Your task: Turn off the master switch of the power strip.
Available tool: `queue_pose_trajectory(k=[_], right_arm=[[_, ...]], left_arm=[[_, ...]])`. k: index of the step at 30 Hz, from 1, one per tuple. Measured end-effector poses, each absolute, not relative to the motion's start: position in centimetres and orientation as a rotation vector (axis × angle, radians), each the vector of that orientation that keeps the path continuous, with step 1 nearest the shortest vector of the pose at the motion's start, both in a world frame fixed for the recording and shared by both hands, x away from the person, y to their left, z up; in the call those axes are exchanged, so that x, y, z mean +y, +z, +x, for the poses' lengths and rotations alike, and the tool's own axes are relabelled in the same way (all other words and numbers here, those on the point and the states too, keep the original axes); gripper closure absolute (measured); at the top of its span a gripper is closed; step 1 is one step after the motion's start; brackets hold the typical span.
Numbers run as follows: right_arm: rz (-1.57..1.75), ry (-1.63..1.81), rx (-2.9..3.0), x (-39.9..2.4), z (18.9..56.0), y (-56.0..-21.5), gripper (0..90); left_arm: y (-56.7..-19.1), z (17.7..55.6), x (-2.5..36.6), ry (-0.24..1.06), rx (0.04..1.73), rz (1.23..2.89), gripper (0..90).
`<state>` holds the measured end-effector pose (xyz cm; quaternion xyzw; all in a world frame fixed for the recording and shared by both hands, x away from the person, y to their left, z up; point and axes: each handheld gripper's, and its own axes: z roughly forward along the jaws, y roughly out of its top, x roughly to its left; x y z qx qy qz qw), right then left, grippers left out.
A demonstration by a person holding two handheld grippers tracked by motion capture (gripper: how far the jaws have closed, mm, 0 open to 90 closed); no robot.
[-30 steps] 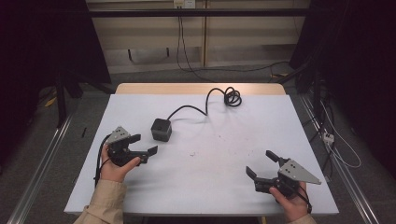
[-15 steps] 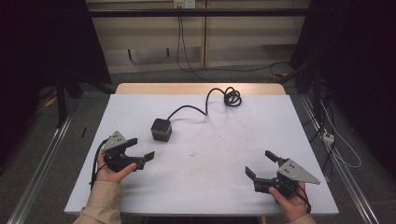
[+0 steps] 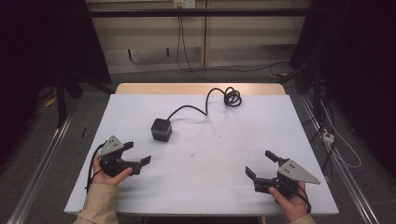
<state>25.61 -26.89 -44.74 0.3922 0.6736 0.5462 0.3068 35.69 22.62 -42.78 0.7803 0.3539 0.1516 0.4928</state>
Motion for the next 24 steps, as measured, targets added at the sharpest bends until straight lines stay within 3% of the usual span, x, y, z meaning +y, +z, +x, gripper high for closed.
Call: queue_pose_trajectory(k=[24], right_arm=[[1.038,1.444,1.787,-26.83,25.64,-44.76,6.7]], left_arm=[[-43.63,35.00,23.20,0.402,0.849,1.936,6.4]])
